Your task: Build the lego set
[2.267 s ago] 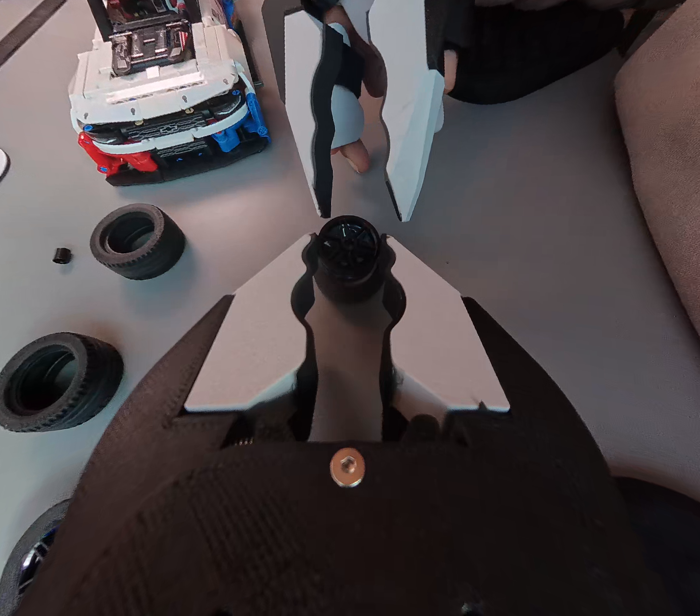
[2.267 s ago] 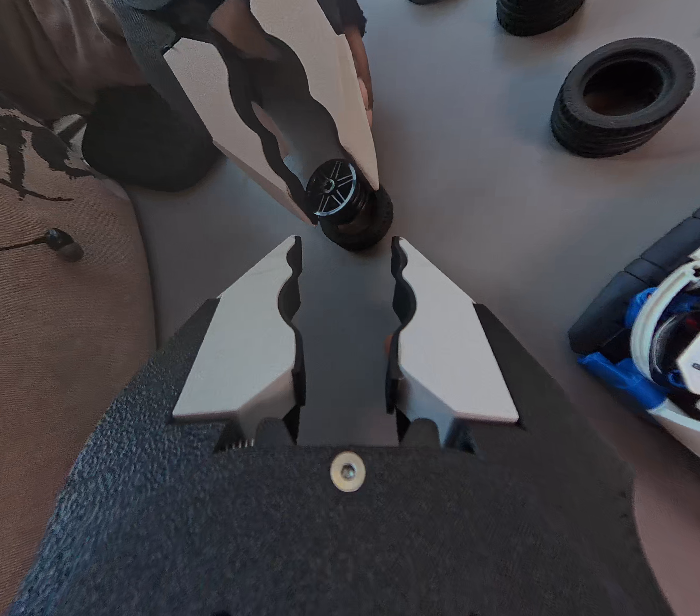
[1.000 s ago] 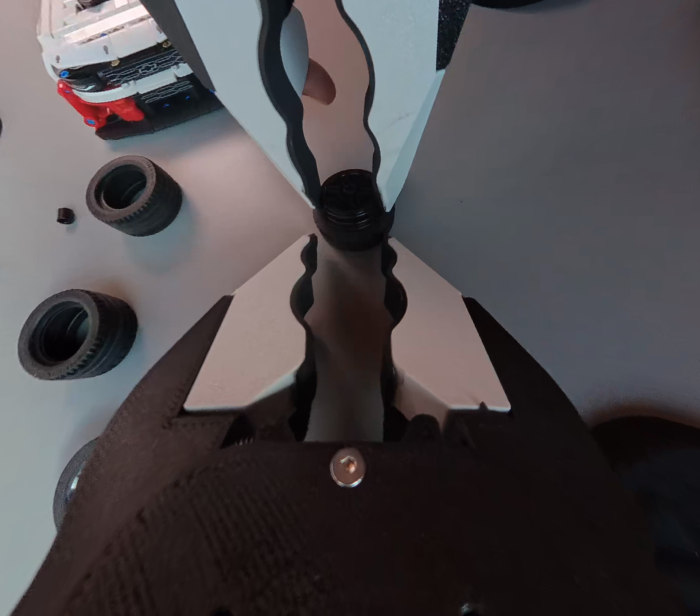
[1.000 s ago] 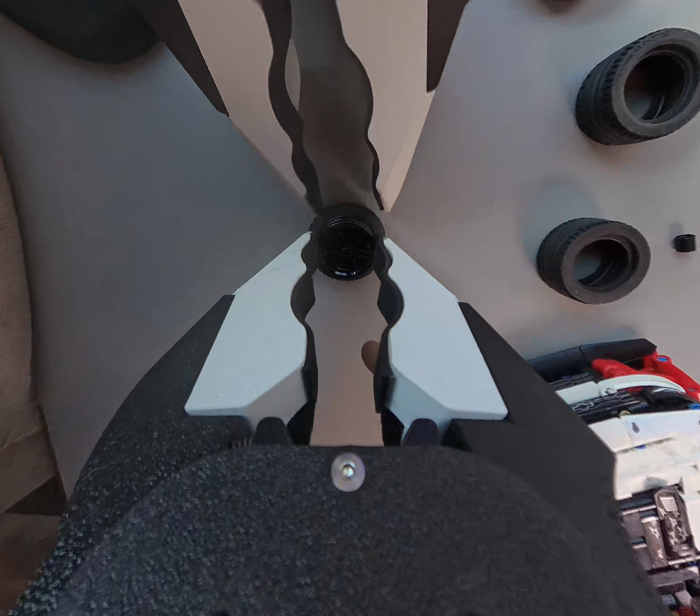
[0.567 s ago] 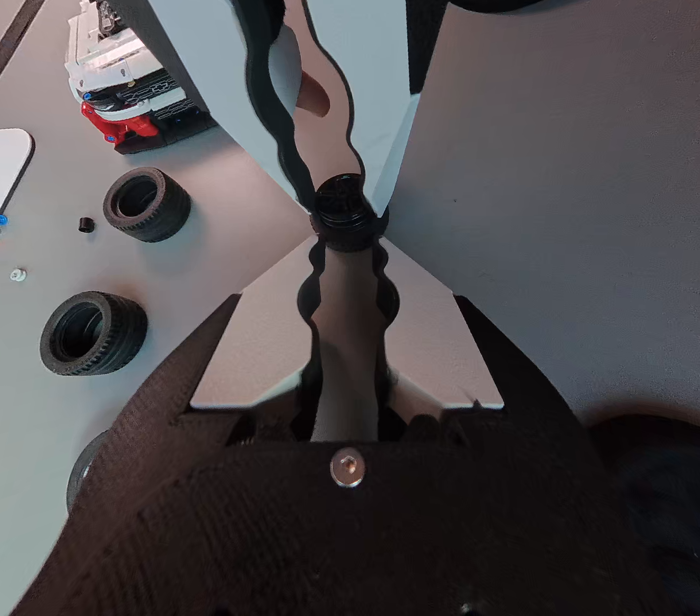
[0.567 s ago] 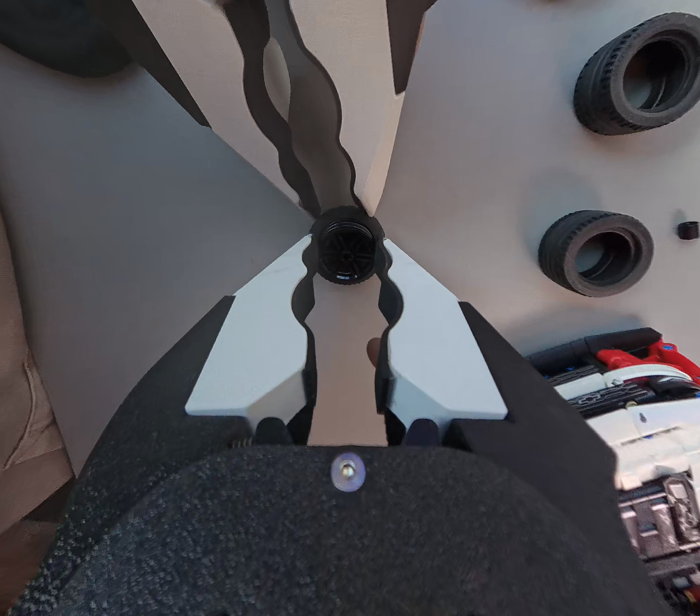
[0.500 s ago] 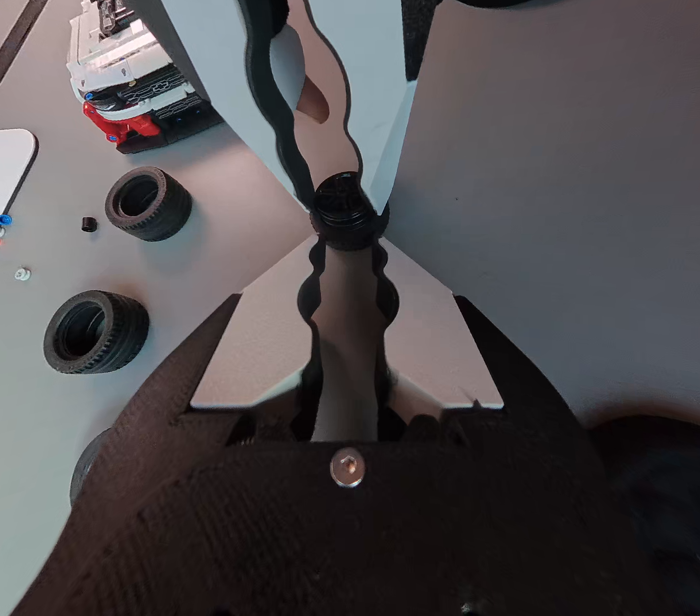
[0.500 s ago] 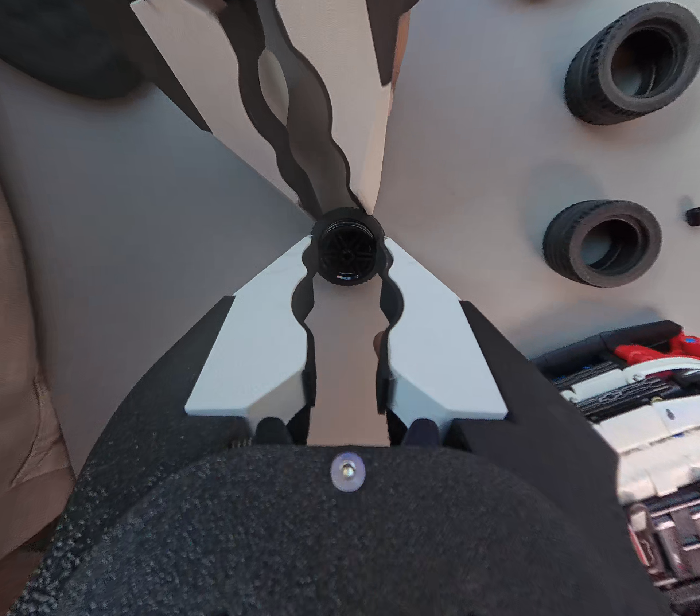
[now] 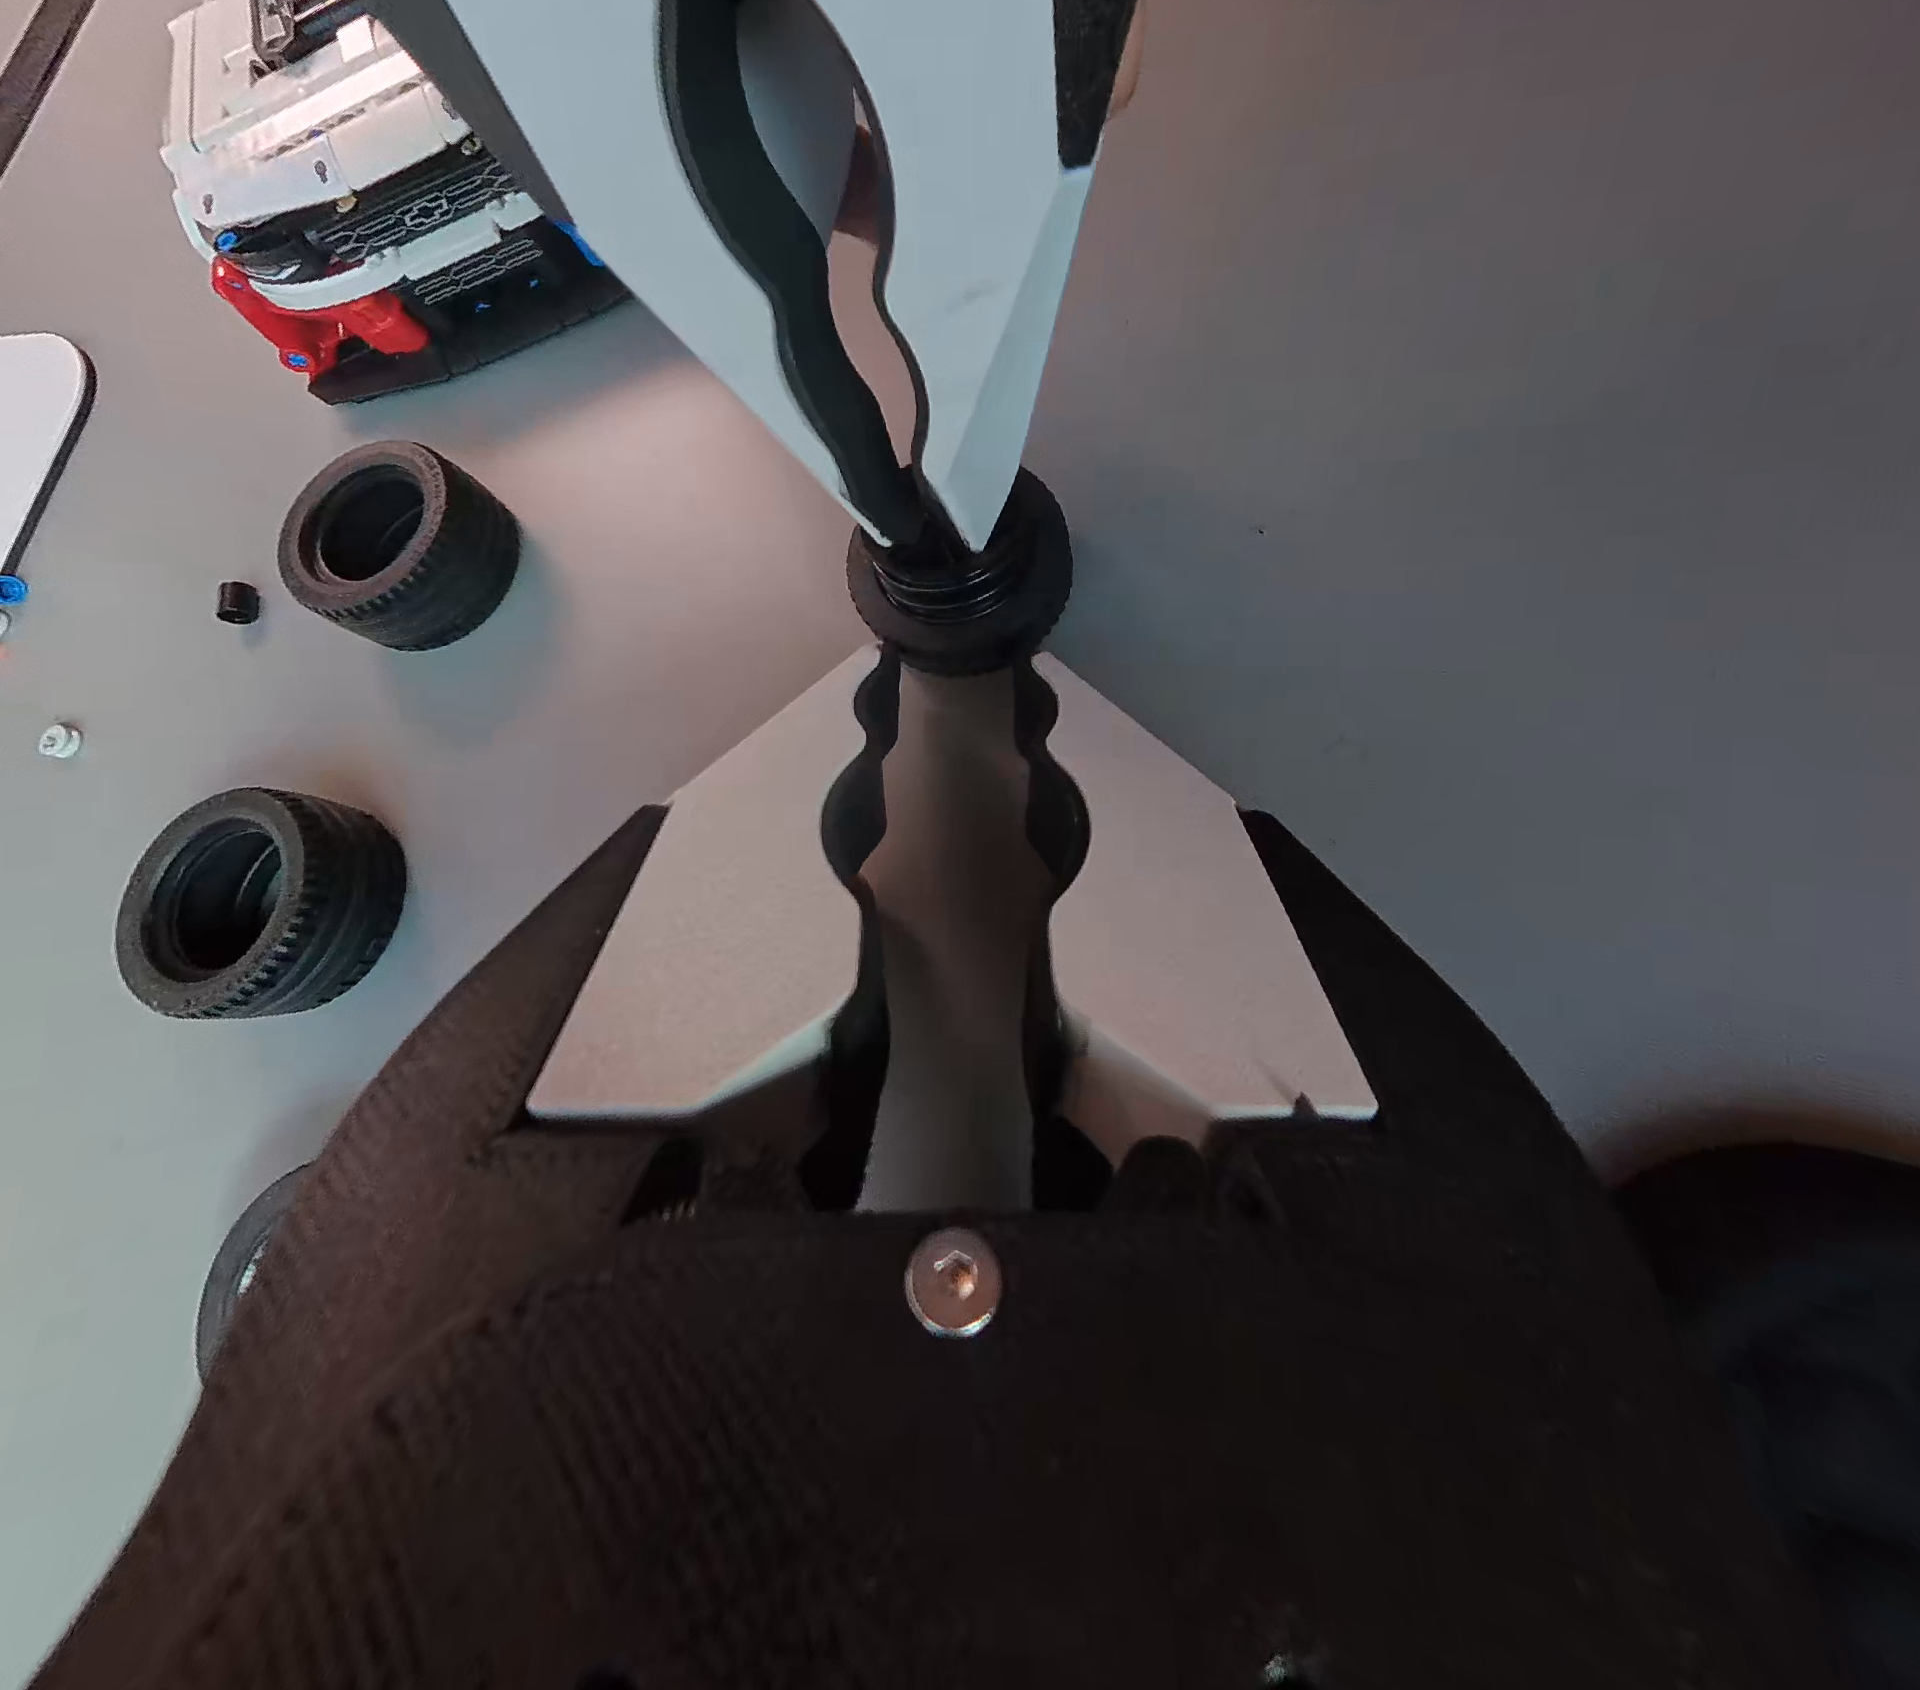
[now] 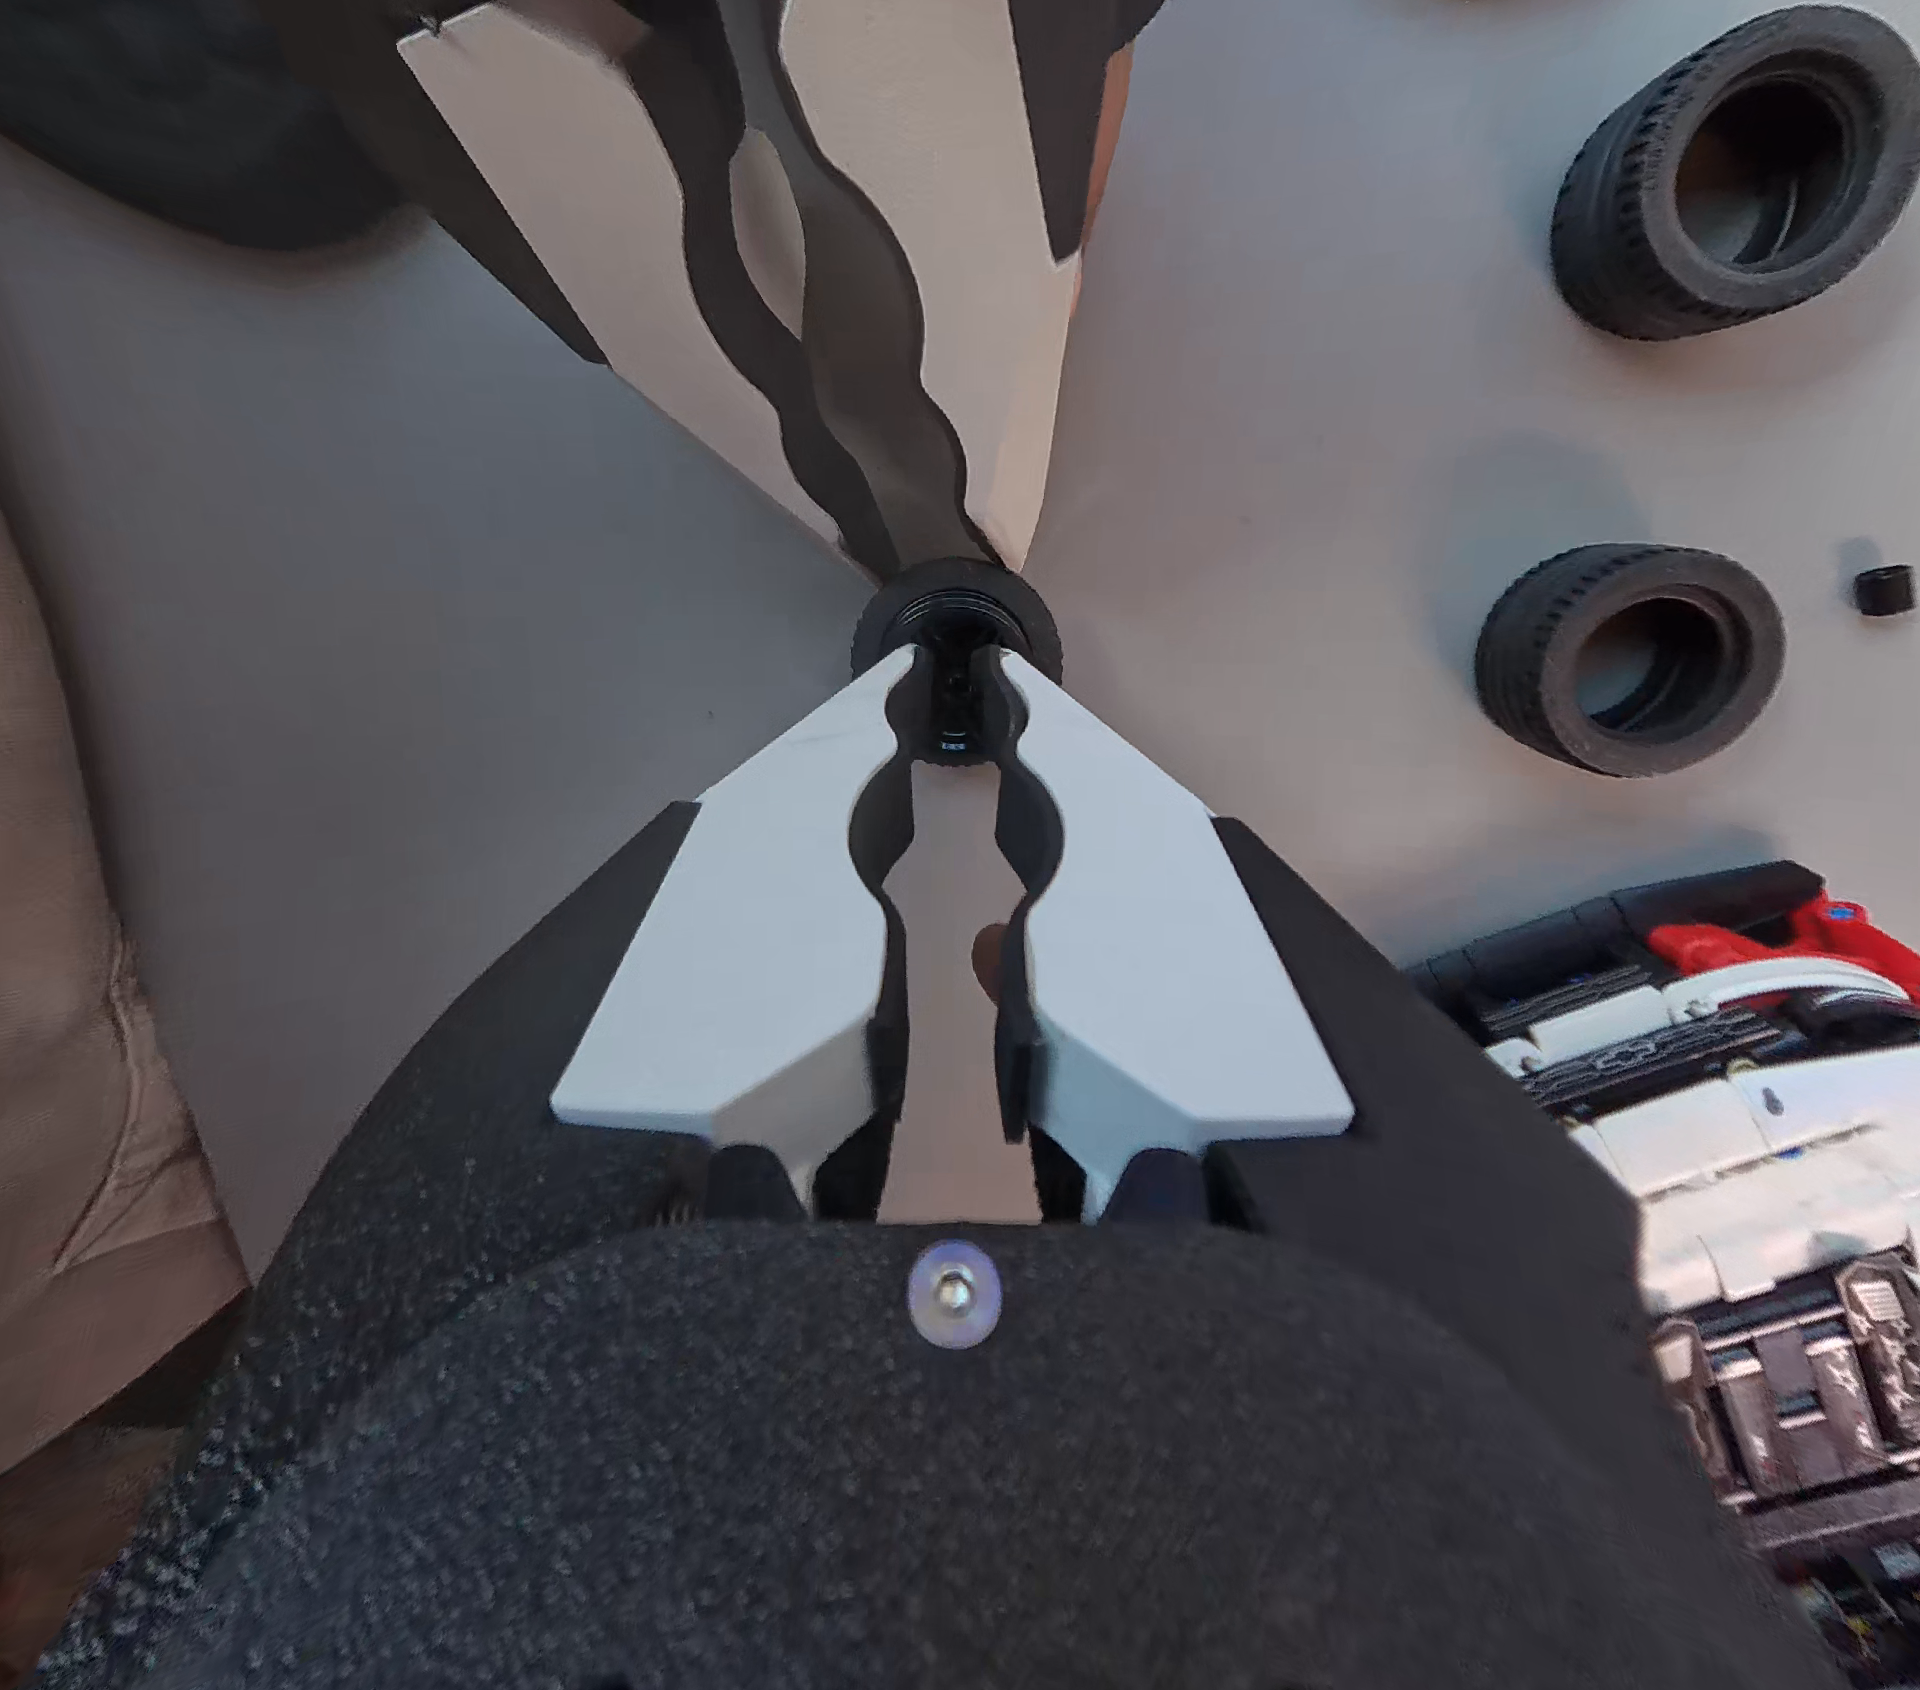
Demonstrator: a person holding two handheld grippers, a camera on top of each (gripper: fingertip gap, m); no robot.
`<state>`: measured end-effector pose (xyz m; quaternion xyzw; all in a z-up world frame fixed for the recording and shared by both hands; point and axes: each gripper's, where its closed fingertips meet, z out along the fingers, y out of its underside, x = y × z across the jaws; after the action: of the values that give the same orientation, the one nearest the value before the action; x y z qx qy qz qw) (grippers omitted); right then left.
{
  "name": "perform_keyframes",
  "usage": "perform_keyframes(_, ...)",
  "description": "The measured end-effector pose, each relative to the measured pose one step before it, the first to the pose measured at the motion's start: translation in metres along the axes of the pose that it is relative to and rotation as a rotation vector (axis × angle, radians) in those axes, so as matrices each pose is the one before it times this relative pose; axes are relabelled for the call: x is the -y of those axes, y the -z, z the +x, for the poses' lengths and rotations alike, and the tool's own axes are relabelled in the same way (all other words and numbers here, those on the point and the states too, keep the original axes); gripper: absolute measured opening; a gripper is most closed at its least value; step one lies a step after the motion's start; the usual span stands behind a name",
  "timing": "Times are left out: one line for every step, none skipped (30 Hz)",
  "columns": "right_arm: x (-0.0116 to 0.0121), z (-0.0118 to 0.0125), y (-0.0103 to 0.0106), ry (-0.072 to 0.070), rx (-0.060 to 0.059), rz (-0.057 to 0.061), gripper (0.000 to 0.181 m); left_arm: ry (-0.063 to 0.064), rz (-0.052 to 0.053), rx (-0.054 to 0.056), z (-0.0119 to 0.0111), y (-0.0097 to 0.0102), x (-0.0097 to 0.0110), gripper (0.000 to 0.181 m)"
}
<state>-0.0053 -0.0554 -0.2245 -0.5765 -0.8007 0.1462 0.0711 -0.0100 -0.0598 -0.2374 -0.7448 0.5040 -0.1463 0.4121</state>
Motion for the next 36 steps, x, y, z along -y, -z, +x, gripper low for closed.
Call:
perform_keyframes(-0.00032, 0.00004, -0.0004, 0.0073, 0.0019, -0.0181, 0.007, 0.0014, -0.0004, -0.0013, 0.0001, -0.00007, -0.00002, 0.02)
perform_keyframes(-0.00002, 0.00014, -0.00028, 0.0059, 0.0033, -0.0158, 0.007, 0.0011, -0.0003, -0.0011, 0.00001, -0.00001, -0.00008, 0.021)
perform_keyframes(0.00001, 0.00007, -0.00039, 0.0047, 0.0038, -0.0146, 0.007, 0.0006, -0.0003, -0.0007, 0.00005, -0.00003, -0.00002, 0.02)
perform_keyframes(-0.00004, 0.00006, -0.00023, 0.0041, 0.0036, -0.0117, 0.007, 0.0008, -0.0002, -0.0008, 0.0001, -0.00009, -0.00009, 0.021)
perform_keyframes(0.00014, -0.00001, -0.00023, 0.0036, 0.0021, -0.0099, 0.007, 0.0012, -0.0001, -0.0012, 0.00003, -0.00002, -0.00005, 0.021)
perform_keyframes(0.00006, 0.00004, -0.00026, 0.0016, 0.0024, -0.0105, 0.007, 0.0016, -0.0001, -0.0016, 0.00011, -0.00002, -0.00004, 0.021)
perform_keyframes(0.00008, -0.00004, -0.00024, 0.0031, 0.002, -0.0082, 0.007, 0.002, -0.0001, -0.002, 0.00011, -0.00007, -0.00003, 0.021)
perform_keyframes(0.00008, 0.00012, -0.00017, 0.0042, 0.0003, -0.0074, 0.007, 0.0025, -0.0001, -0.0025, -0.00002, -0.00003, 0.00001, 0.021)
perform_keyframes(-0.00001, 0.00003, -0.0002, 0.0046, -0.0014, -0.0089, 0.007, 0.0029, -0.0002, -0.0029, 0.00012, -0.00015, 0.0, 0.021)
perform_keyframes(0.00007, -0.00002, -0.00017, 0.0059, -0.0016, -0.0075, 0.006, 0.0024, -0.0002, -0.0025, 0.00008, -0.00004, -0.00008, 0.021)
perform_keyframes(0.00005, 0.0, -0.00016, 0.003, -0.0001, -0.0043, 0.006, 0.0015, -0.0001, -0.0016, 0.00003, -0.00006, -0.00003, 0.021)
perform_keyframes(0.00019, -0.00006, -0.00023, 0.0021, 0.0006, -0.0031, 0.006, 0.0005, -0.0001, -0.0009, 0.00002, 0.00002, -0.00005, 0.021)
perform_keyframes(0.0, -0.00002, -0.00013, 0.0033, -0.0002, -0.0071, 0.006, 0.0003, 0.0, -0.0008, 0.00014, 0.0, 0.0, 0.021)
perform_keyframes(0.0001, 0.00003, -0.00019, 0.0018, 0.0007, -0.0056, 0.006, 0.0013, -0.0001, -0.0016, 0.00005, -0.00013, 0.00004, 0.021)
perform_keyframes(0.00012, 0.00002, -0.0002, -0.0005, 0.0013, -0.0026, 0.006, 0.0024, -0.0002, -0.0023, 0.00003, 0.00002, 0.0, 0.021)
perform_keyframes(0.00019, -0.00011, -0.00035, 0.0005, 0.0004, 0.0, 0.006, 0.0019, -0.0002, -0.0019, -0.00004, -0.00004, -0.00008, 0.021)
perform_keyframes(0.00022, -0.00007, -0.00033, 0.0021, -0.0029, -0.0035, 0.006, 0.0004, -0.0001, -0.0008, 0.00006, -0.00004, 0.0, 0.021)
perform_keyframes(-0.00016, -0.00009, 0.00001, 0.0038, -0.0058, -0.008, 0.006, -0.0002, 0.0, -0.0002, 0.00001, 0.0, 0.00001, 0.021)
perform_keyframes(-0.00003, -0.00002, -0.00014, 0.0, -0.0021, -0.0017, 0.006, 0.0001, 0.0001, -0.0002, 0.00004, -0.00001, 0.00001, 0.021)
perform_keyframes(0.00015, 0.00004, -0.00011, -0.0022, 0.0019, 0.0024, 0.006, -0.0002, 0.0, 0.0, 0.0001, -0.00002, -0.00009, 0.021)
perform_keyframes(0.00017, -0.00004, -0.00023, -0.0008, 0.0005, 0.0001, 0.006, -0.0003, -0.0002, -0.0001, 0.00009, 0.00006, -0.00004, 0.021)
perform_keyframes(0.00034, -0.00002, -0.00015, -0.0021, -0.0012, -0.0071, 0.006, -0.0023, 0.0002, 0.0005, 0.0, -0.00006, -0.00001, 0.021)
perform_keyframes(-0.00005, 0.00001, -0.00011, 0.0027, -0.0028, -0.0047, 0.006, -0.0056, 0.0006, 0.0021, 0.00003, 0.00008, 0.00001, 0.021)
perform_keyframes(0.00029, 0.00008, -0.00038, -0.0005, -0.0019, 0.0048, 0.006, -0.0013, -0.0001, 0.001, 0.00003, -0.00003, 0.00008, 0.021)
perform_keyframes(-0.0001, -0.00011, -0.00004, -0.002, -0.0007, 0.0057, 0.006, 0.0022, 0.0001, -0.001, -0.00006, -0.00001, -0.00007, 0.021)
perform_keyframes(0.00009, 0.00004, 0.0, -0.0036, -0.0012, 0.0089, 0.006, 0.0023, -0.0001, -0.0014, -0.00001, 0.00007, -0.00001, 0.021)
perform_keyframes(0.00017, -0.00006, -0.00002, -0.0049, -0.0022, 0.0068, 0.006, -0.0006, 0.0001, 0.0006, 0.00006, 0.00002, -0.0001, 0.021)
perform_keyframes(0.00025, 0.00009, -0.00004, -0.0043, 0.001, 0.0052, 0.006, -0.0024, 0.0001, 0.0017, 0.00003, 0.00004, 0.00007, 0.022)
perform_keyframes(0.00012, 0.00005, -0.00003, -0.0038, 0.0045, 0.0011, 0.006, -0.0003, 0.0001, 0.0, -0.00002, -0.00001, 0.00001, 0.022)
perform_keyframes(0.0001, 0.00002, -0.00003, -0.0009, 0.0028, 0.0034, 0.006, 0.0016, 0.0, -0.0016, -0.00002, -0.00001, -0.00007, 0.022)
perform_keyframes(0.0, -0.00009, -0.00003, 0.0006, -0.0022, 0.0003, 0.006, 0.0015, 0.0, -0.0014, -0.00002, -0.00001, 0.00007, 0.022)
perform_keyframes(0.00019, -0.00002, -0.00007, 0.0023, -0.0048, 0.0048, 0.006, 0.0, 0.0001, -0.0003, 0.0, 0.00006, -0.00004, 0.022)
perform_keyframes(-0.00006, 0.00006, -0.00003, -0.0032, 0.0034, -0.0005, 0.006, -0.0016, 0.0002, 0.0009, 0.00008, 0.00005, 0.00004, 0.022)
perform_keyframes(0.00016, 0.00007, -0.00001, 0.002, 0.0033, -0.0001, 0.006, -0.0023, 0.0003, 0.0014, -0.00003, -0.00001, -0.00003, 0.022)
perform_keyframes(0.00011, 0.00003, -0.00007, 0.0001, 0.006, -0.0026, 0.006, -0.0004, 0.0001, 0.0003, 0.00002, 0.00004, 0.0, 0.022)
perform_keyframes(-0.00012, -0.00006, -0.00003, 0.0075, -0.0056, -0.0029, 0.006, 0.0004, 0.0001, -0.0002, -0.00004, -0.00005, 0.00003, 0.022)
